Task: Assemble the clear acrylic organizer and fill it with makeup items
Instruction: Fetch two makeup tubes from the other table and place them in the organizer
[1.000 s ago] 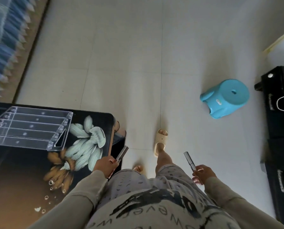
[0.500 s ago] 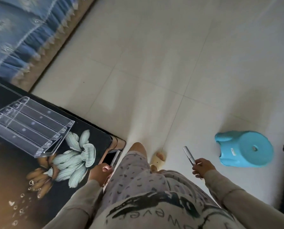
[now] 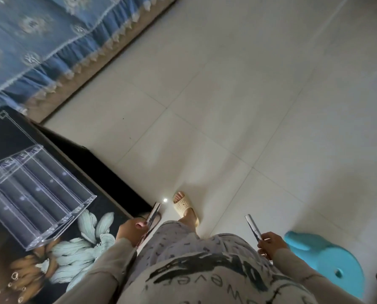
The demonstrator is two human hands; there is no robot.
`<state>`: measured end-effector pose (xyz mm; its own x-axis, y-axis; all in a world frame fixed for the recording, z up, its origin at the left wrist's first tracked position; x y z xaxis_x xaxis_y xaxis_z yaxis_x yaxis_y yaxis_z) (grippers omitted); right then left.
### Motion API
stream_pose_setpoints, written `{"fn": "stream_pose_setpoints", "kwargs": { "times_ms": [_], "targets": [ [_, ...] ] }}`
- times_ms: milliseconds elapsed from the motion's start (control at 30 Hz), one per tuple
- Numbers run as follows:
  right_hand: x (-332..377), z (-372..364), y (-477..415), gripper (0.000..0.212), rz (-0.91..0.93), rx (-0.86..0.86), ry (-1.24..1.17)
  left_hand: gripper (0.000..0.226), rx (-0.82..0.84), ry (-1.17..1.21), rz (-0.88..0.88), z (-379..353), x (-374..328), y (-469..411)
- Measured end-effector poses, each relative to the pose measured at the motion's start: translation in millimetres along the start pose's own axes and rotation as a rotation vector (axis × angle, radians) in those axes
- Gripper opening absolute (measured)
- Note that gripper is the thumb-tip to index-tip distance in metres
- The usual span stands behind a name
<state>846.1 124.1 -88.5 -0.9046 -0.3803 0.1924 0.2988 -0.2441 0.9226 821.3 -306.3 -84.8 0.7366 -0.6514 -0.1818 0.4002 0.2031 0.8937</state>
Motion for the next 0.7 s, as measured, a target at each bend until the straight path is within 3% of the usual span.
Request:
{"fn": "stream_pose_setpoints", "kwargs": {
  "times_ms": [200,433,533,700],
  "targets": [
    [101.5,18.3,-23.8,0.016,0.067,-0.014,0.224,0.022,-0.088,0.067,-0.014,77.1,-49.0,-29.4],
    [220.9,18.8,-54.7,0.014,0.098,0.015,0.24,0.015,-0.13,0.234,0.053,123.0,-66.5,-47.1],
    [280.8,11.0,-70.4,0.014,0.146,0.043,0.328,0.034,-0.133,0.317,0.121,125.6,-59.8,-51.4],
    [398.8,-8.2,-85.7,0.021,0.256,0.101,0.636,0.02,-0.127,0.495,0.293,124.7,-45.8,-45.8]
  ]
}}
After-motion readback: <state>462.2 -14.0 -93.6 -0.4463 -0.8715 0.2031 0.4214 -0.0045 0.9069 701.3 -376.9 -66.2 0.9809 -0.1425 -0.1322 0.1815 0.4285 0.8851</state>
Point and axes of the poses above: each hand's wrist, its own y-axis away from the middle knuckle, its own z-axis out of the back of the hand, x = y × z, the point moved 10 cm from there along -y, towards the middle knuckle, and after that the axes turned 8 degrees about x, right-handed, at the moved point
